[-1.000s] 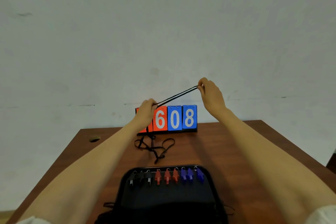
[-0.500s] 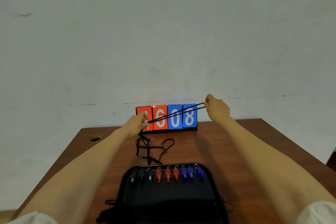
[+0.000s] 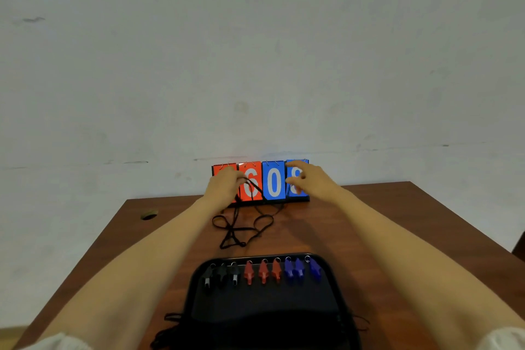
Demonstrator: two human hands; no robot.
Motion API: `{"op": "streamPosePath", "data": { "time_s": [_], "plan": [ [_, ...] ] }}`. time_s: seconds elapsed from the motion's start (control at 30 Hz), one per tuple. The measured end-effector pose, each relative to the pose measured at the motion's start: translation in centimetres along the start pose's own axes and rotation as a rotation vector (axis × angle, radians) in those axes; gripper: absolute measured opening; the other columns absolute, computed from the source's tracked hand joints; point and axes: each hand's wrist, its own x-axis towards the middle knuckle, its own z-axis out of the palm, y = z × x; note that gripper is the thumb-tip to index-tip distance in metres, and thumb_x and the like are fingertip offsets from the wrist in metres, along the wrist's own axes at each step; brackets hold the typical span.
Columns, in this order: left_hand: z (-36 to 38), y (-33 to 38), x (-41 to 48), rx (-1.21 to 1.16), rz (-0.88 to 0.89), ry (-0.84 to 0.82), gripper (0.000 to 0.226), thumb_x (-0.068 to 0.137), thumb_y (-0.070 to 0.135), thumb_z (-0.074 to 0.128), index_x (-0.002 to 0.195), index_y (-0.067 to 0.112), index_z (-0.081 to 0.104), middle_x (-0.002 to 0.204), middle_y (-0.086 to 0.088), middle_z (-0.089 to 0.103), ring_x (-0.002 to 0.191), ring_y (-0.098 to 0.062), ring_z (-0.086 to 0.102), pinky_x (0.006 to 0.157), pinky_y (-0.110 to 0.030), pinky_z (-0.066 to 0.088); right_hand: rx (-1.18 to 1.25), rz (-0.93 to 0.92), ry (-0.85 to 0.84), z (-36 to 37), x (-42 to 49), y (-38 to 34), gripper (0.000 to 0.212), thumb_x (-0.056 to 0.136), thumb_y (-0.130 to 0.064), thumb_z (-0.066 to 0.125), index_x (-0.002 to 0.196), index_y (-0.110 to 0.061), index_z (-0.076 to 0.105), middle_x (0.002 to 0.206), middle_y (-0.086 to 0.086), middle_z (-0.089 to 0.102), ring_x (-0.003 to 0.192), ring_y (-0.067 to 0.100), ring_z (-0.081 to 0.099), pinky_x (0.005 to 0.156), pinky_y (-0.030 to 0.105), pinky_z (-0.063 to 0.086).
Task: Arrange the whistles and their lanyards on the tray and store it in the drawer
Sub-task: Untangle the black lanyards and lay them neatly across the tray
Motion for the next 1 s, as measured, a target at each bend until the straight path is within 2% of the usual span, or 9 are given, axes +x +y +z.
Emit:
{"op": "streamPosePath", "data": {
  "time_s": [0.13,0.23,0.3,0.43,0.5,0.63,0.7,0.83,1.0],
  "plan": [
    [0.0,2.5,0.2,-0.127,0.105,0.032,0.027,0.096,0.022,0.048,0.118,0.014,0.063,0.108,-0.004,0.066,0.098,-0.021,0.060,0.079,-0.030,0.044,-0.028,-0.044,-0.087,1.8,0.7,-3.0,0.044,0.093,-0.029,0.056,0.135,-0.019,0.049,0.066,-0.002,0.062,0.069,0.012,0.059,0.068,0.021,0.043],
    [-0.2,3.3,-0.1,-0.278,0.112,0.070,0.029,0.094,0.019,0.052,0.122,0.016,0.054,0.092,0.000,0.065,0.086,-0.021,0.062,0.073,-0.032,0.047,-0.021,-0.073,-0.122,2.4,0.9,-3.6,0.028,0.092,-0.030,0.058,0.111,-0.011,0.065,0.076,0.011,0.070,0.060,0.010,0.052,0.066,0.022,0.042],
    [-0.3,3.5,-0.2,-0.332,0.125,0.085,0.028,0.093,0.017,0.053,0.121,0.016,0.053,0.086,0.002,0.063,0.081,-0.021,0.061,0.073,-0.033,0.048,-0.008,-0.092,-0.112,2.7,0.8,-3.7,0.020,0.092,-0.029,0.058,0.097,-0.011,0.067,0.084,0.020,0.069,0.057,0.012,0.048,0.060,0.021,0.039],
    [0.0,2.8,0.0,-0.359,0.117,0.046,0.027,0.091,0.018,0.056,0.118,0.018,0.055,0.086,0.003,0.061,0.083,-0.020,0.061,0.077,-0.035,0.049,0.035,-0.081,-0.012,2.2,1.2,-3.2,0.023,0.094,-0.027,0.054,0.099,-0.011,0.070,0.070,0.006,0.063,0.043,0.006,0.044,0.048,0.014,0.034],
    [0.5,2.1,-0.1,-0.384,0.082,0.027,0.027,0.091,0.017,0.057,0.118,0.017,0.056,0.089,0.002,0.061,0.087,-0.017,0.060,0.080,-0.030,0.049,0.070,-0.073,0.025,2.0,1.6,-3.0,0.019,0.093,-0.025,0.056,0.102,-0.014,0.069,0.065,0.003,0.062,0.050,0.007,0.047,0.053,0.021,0.039],
    [1.0,2.0,-0.2,-0.430,0.131,0.032,0.022,0.093,0.014,0.054,0.115,0.015,0.058,0.100,-0.005,0.067,0.094,-0.018,0.062,0.084,-0.028,0.049,0.101,-0.058,-0.128,2.3,1.9,-3.0,0.039,0.091,-0.031,0.060,0.128,-0.036,0.047,0.073,0.007,0.062,0.053,0.009,0.048,0.057,0.021,0.041],
    [1.1,2.2,-0.1,-0.384,0.169,0.027,0.020,0.094,0.014,0.052,0.113,0.014,0.058,0.104,-0.005,0.068,0.094,-0.017,0.062,0.082,-0.025,0.047,0.038,-0.083,-0.136,2.4,2.1,-3.2,0.025,0.093,-0.033,0.057,0.118,-0.029,0.060,0.070,0.003,0.062,0.051,0.009,0.045,0.055,0.019,0.039],
    [1.1,1.7,0.0,-0.359,0.101,0.022,0.018,0.093,0.010,0.054,0.111,0.009,0.052,0.102,-0.009,0.066,0.093,-0.021,0.061,0.081,-0.030,0.048,0.006,-0.086,-0.071,2.4,2.5,-3.4,0.021,0.095,-0.023,0.052,0.087,-0.013,0.069,0.063,-0.004,0.058,0.057,0.011,0.046,0.053,0.019,0.035],
    [1.7,0.2,0.0,-0.284,0.002,0.018,0.020,0.091,0.014,0.056,0.109,0.010,0.052,0.105,-0.009,0.065,0.093,-0.026,0.062,0.087,-0.042,0.052,0.096,-0.053,0.153,1.8,3.4,-2.9,0.022,0.095,-0.020,0.049,0.090,-0.011,0.069,0.065,-0.002,0.059,0.046,0.005,0.045,0.046,0.015,0.032]
  ]
}}
